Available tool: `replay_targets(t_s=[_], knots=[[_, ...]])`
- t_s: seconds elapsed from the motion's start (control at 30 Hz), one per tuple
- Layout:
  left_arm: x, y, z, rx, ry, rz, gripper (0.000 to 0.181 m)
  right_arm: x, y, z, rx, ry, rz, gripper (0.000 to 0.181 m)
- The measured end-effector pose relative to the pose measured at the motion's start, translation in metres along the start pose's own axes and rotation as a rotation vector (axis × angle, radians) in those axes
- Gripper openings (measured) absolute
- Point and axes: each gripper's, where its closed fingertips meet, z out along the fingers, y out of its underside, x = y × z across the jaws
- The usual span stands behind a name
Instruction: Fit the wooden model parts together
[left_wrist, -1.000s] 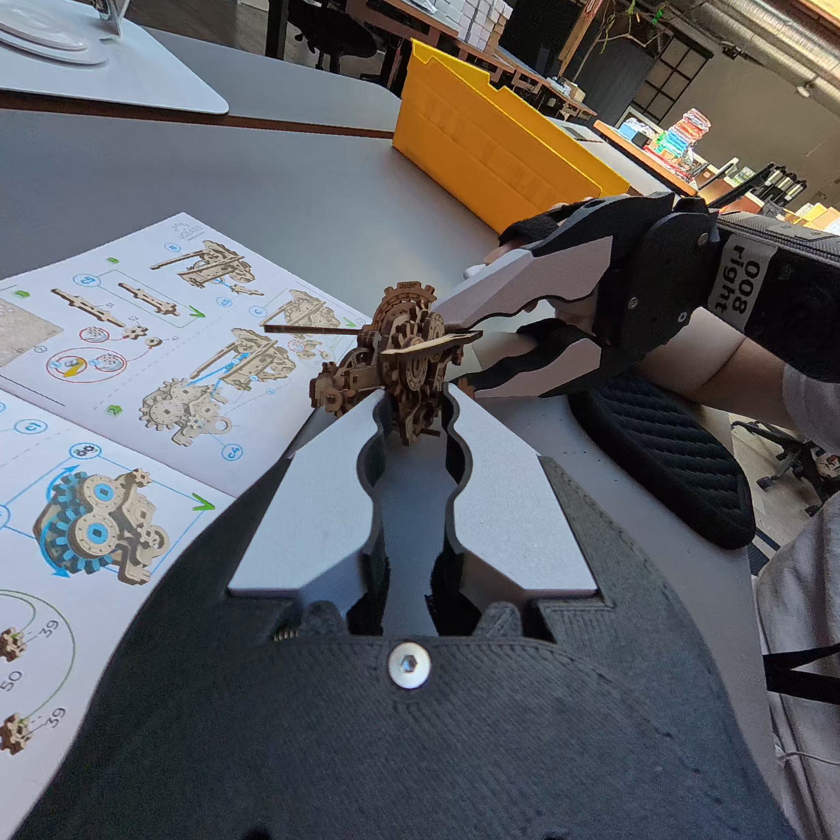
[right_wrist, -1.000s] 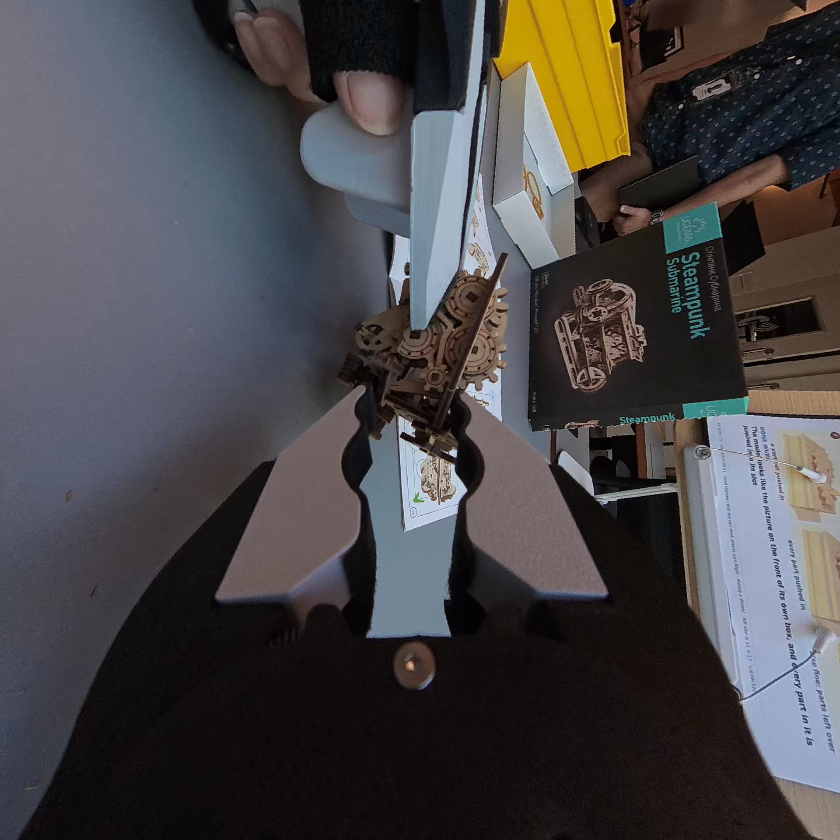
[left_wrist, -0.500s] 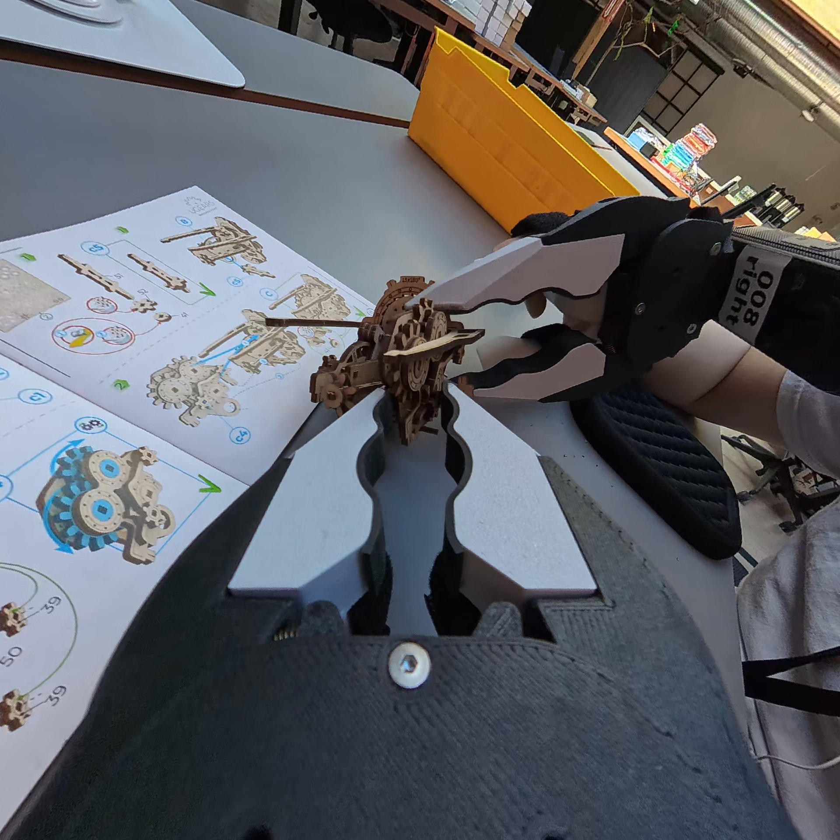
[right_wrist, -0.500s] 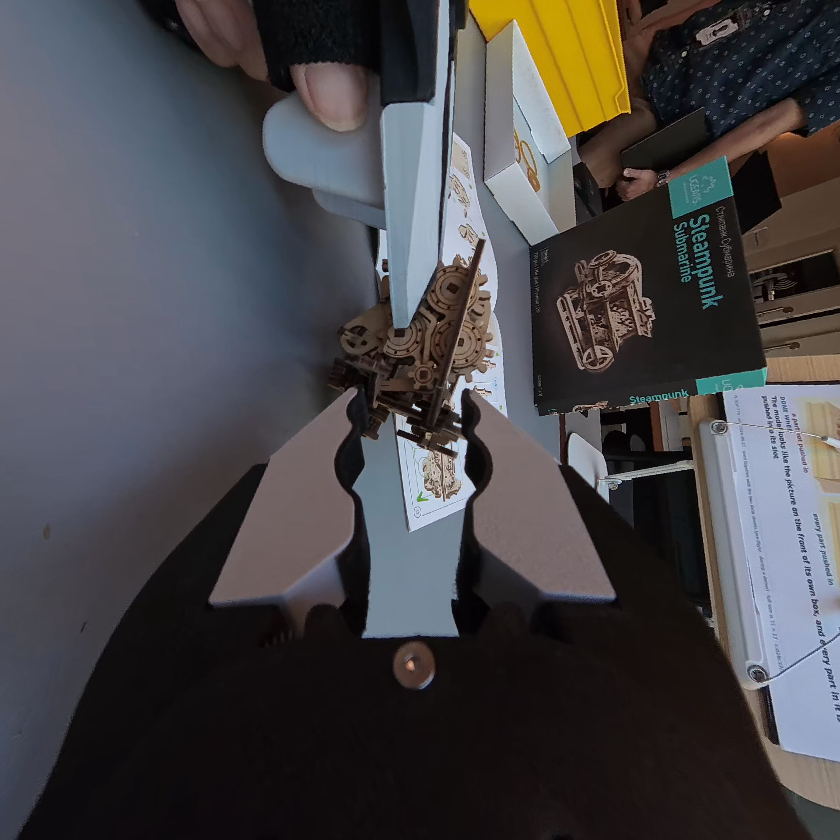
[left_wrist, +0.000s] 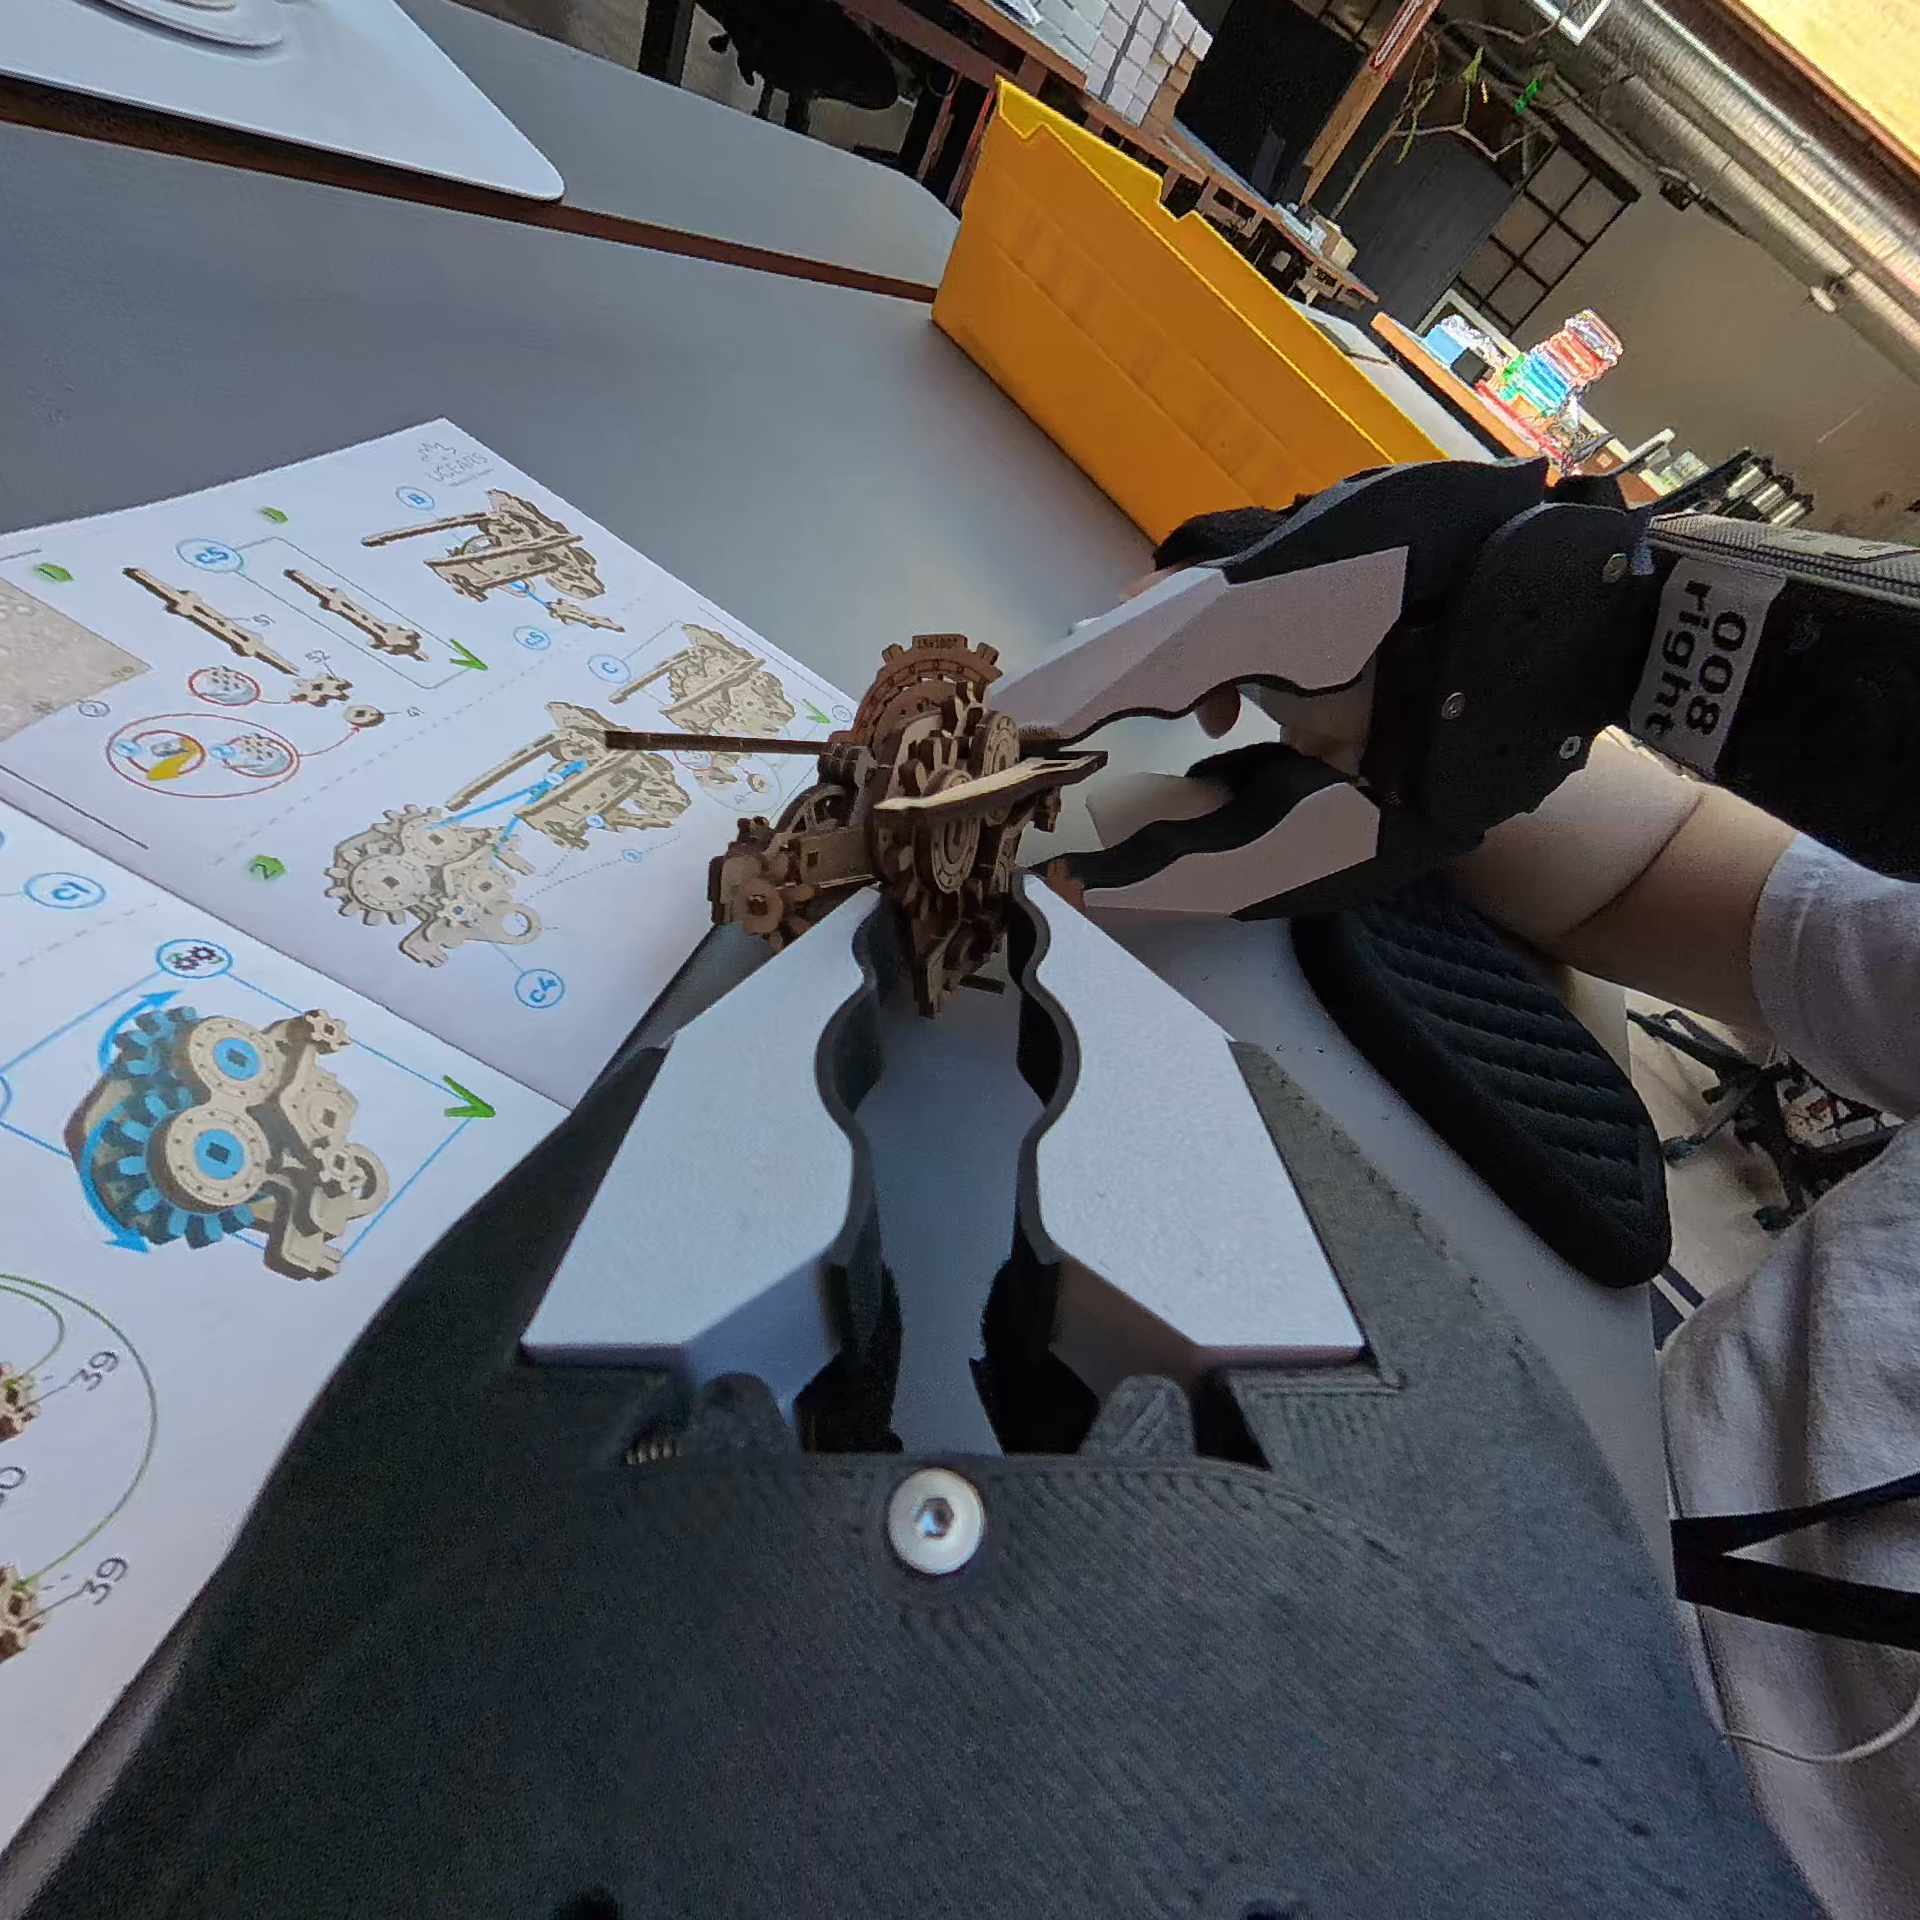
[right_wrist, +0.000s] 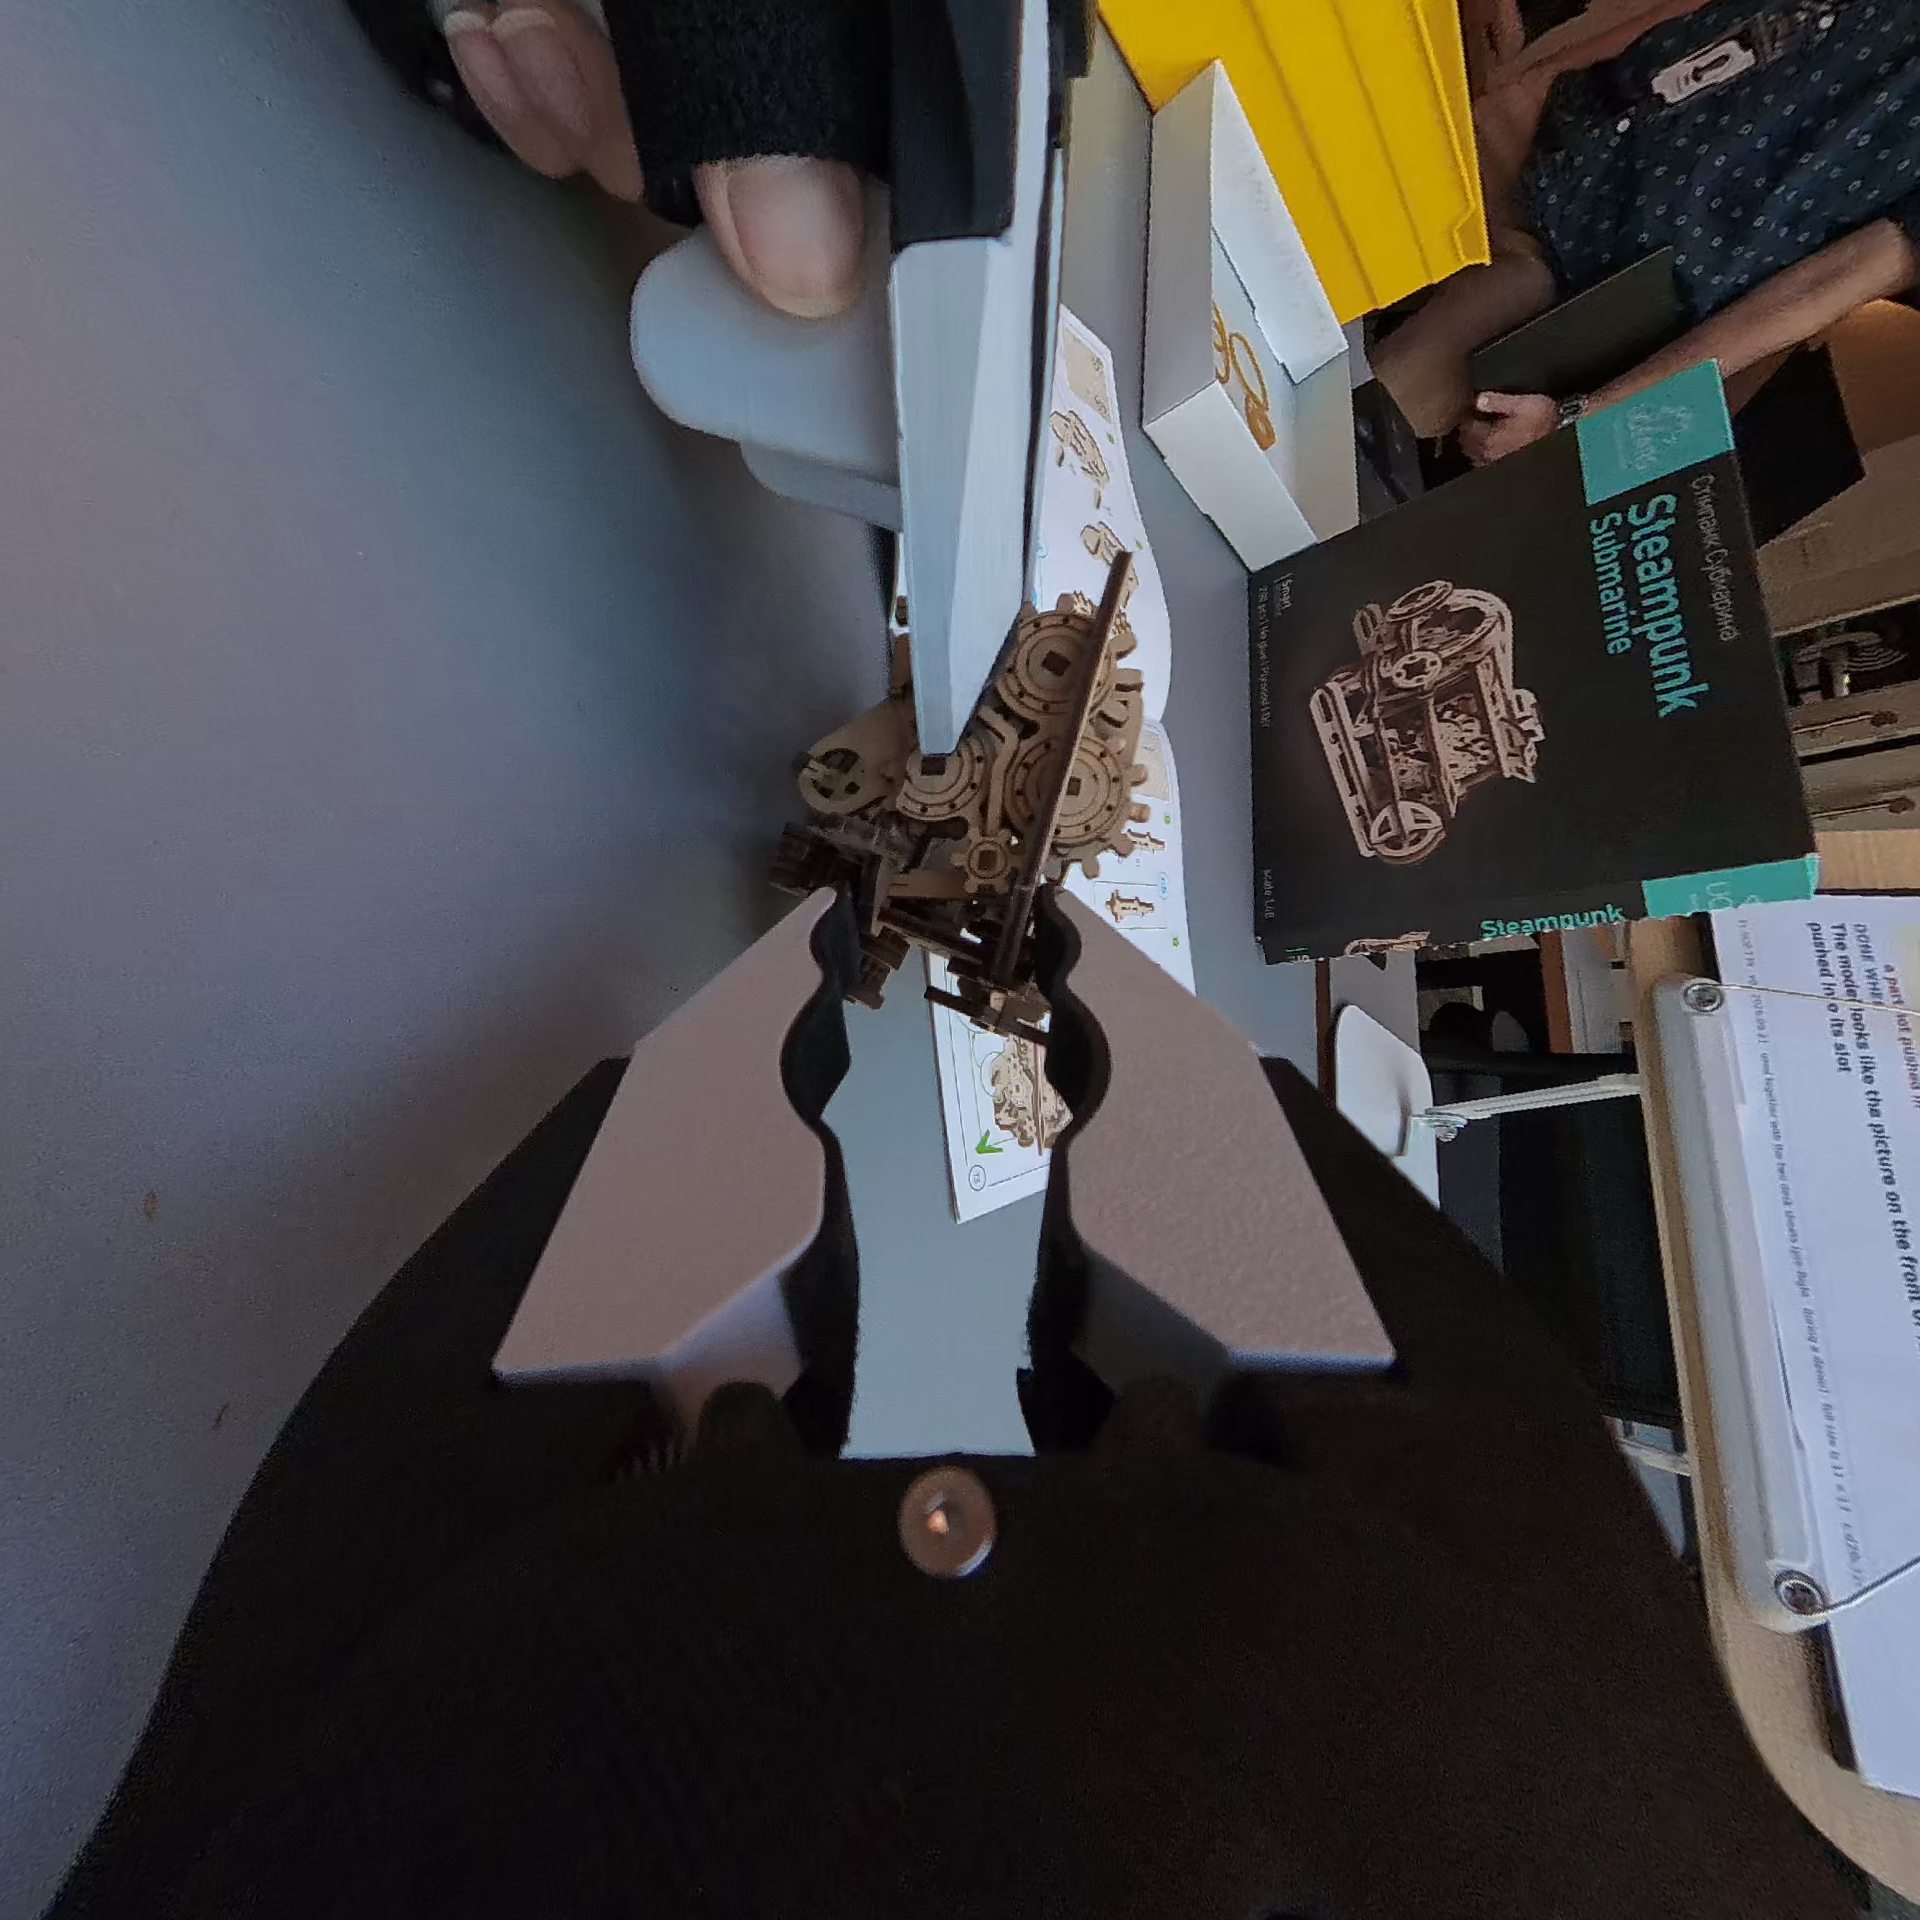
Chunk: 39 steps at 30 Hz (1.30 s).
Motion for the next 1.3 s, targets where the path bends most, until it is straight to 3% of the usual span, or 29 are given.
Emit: replay_targets(t_s=[0.33, 0.77, 1.0, 1.3], knots=[[0.003, 0.005, -0.004, -0.014, 0.003, -0.005, 0.019, -0.004, -0.007, -0.002, 0.059, 0.005, 0.029, 0.033], [0.006, 0.000, -0.011, 0.040, -0.001, 0.038, 0.019, 0.004, -0.016, -0.007, 0.100, 0.145, -0.117, 0.034], [0.000, 0.008, -0.013, -0.023, -0.077, 0.126, 0.019, -0.009, -0.011, -0.002, 0.101, 0.028, -0.062, 0.037], [-0.001, 0.009, -0.017, -0.025, -0.006, 0.021, 0.019, -0.010, -0.020, -0.003, 0.216, -0.010, -0.083, 0.030]])
